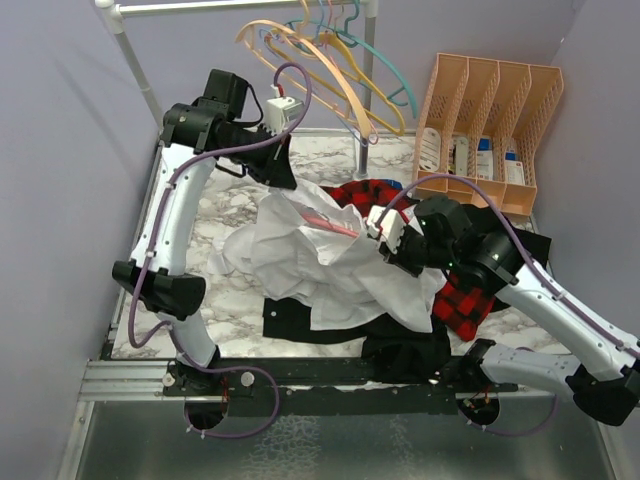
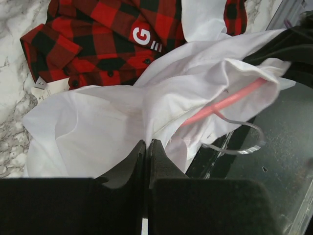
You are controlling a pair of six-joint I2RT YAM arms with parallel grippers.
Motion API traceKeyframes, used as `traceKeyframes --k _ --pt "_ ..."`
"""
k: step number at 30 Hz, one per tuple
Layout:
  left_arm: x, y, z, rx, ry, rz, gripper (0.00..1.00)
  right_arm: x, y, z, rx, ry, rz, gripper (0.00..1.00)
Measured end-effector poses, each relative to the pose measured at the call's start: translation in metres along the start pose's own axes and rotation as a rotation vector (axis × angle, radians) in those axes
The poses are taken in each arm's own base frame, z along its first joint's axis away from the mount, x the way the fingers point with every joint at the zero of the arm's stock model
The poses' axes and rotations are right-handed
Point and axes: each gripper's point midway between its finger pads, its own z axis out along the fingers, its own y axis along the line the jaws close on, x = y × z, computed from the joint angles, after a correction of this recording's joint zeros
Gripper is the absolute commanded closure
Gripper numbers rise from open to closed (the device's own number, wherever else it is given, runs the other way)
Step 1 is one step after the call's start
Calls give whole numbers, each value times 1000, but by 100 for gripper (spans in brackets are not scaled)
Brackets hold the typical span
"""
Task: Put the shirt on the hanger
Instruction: Hang the shirt on the hanger.
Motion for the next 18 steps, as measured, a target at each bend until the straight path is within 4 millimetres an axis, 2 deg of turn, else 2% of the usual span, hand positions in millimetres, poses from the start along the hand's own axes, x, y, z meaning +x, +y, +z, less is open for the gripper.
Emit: traceKeyframes --k 3,6,9,13,18 --pt "-3 -17 -18 -12 -42 42 100 1 -2 12 9 22 64 99" --pt "1 -23 -24 -21 -63 63 100 -1 -6 28 27 32 134 99" --pt "18 -16 -17 -50 -55 66 100 -9 -8 36 47 3 191 99" --pt "40 0 -6 -101 -36 66 100 -24 -13 32 85 -86 273 99" --pt "36 19 0 -191 -112 131 100 -40 -9 37 72 -153 402 99"
